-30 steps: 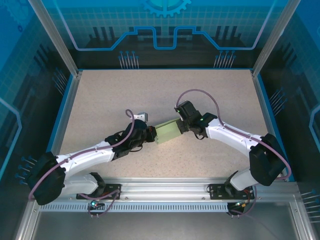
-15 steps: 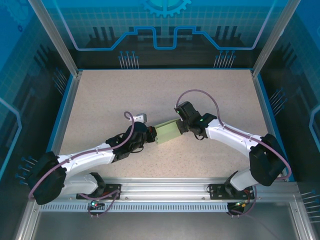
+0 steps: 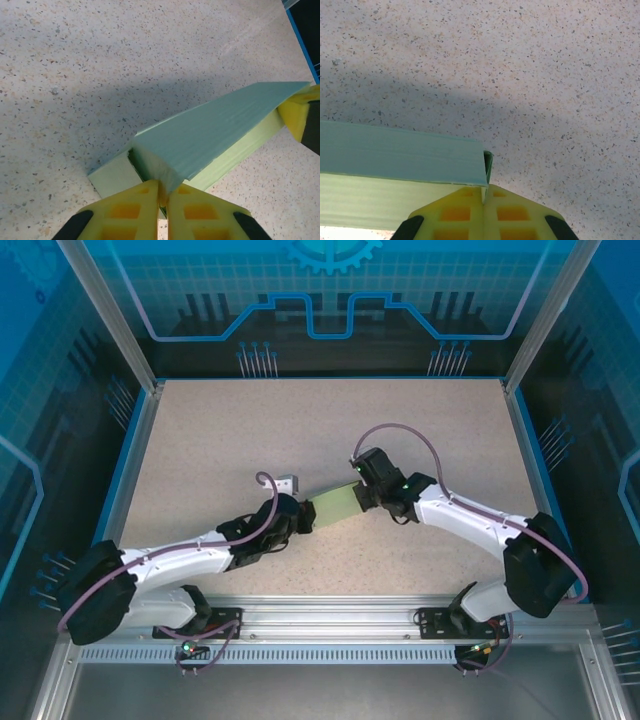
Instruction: Fold the paper box
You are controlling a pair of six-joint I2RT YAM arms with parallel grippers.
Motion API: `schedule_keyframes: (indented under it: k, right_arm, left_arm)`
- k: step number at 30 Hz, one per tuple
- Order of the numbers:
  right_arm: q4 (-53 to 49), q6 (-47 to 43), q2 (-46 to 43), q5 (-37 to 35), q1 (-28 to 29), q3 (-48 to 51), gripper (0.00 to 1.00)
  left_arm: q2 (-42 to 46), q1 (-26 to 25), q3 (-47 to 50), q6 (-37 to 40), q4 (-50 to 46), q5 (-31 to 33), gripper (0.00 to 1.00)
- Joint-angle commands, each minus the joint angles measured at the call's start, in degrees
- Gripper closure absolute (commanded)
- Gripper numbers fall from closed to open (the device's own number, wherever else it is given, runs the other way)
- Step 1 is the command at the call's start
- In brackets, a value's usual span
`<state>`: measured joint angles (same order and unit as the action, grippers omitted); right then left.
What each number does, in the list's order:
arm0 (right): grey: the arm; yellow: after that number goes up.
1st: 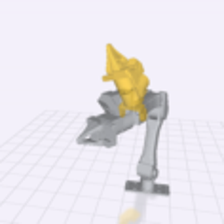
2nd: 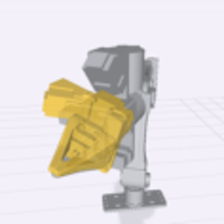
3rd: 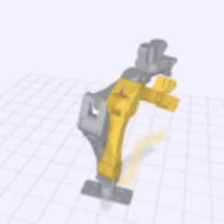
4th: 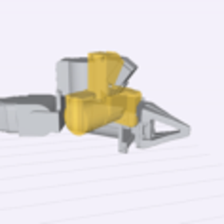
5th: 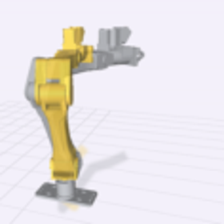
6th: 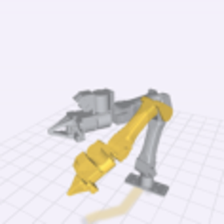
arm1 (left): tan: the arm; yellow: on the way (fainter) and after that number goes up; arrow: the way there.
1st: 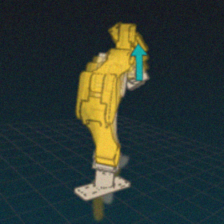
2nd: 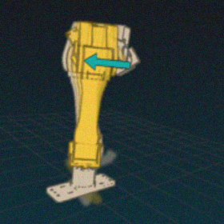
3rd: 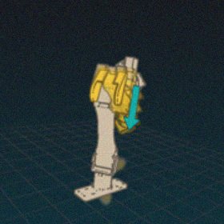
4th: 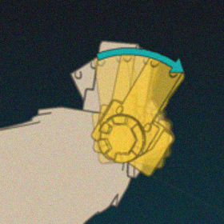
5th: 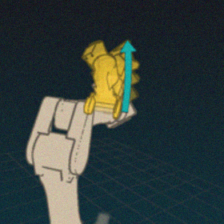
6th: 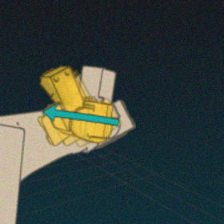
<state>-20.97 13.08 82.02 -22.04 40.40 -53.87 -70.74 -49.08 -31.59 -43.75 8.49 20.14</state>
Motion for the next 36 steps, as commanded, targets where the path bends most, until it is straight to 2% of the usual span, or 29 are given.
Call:
schedule_keyframes:
  k: [1,7,13,17,21,26,36]
  right_arm:
    - [0.05,-0.51,-0.79,0.68,0.99,2.62,1.00]
    - [0.31,-0.34,-1.18,-0.17,1.29,2.54,1.00]
    - [0.22,-0.08,-1.14,-0.54,1.35,2.37,1.00]
    - [0.32,0.22,-0.98,-0.72,1.51,2.29,1.00]
    - [0.14,-0.01,-0.63,-0.72,1.69,1.76,1.00]
    - [-0.28,-0.25,-0.28,-0.80,1.96,1.04,1.00]
    - [-0.12,-0.17,0.06,-0.95,2.22,0.86,1.00]
  left_arm:
    - [-1.53,-0.45,1.13,3.89,-4.45,-1.49,0.84]
    - [2.35,-0.38,-1.13,7.80,-6.55,-1.75,0.69]
    - [9.57,-0.31,-1.37,10.79,-9.06,-5.68,0.51]
    - [12.56,1.03,-2.43,11.35,-10.78,-5.17,0.40]
    - [10.79,6.53,-4.17,7.31,-10.61,-9.15,0.37]
    - [7.33,12.67,-3.80,1.07,-5.17,-15.43,0.35]
    - [0.05,13.82,-4.27,-0.81,-1.63,-20.46,0.34]
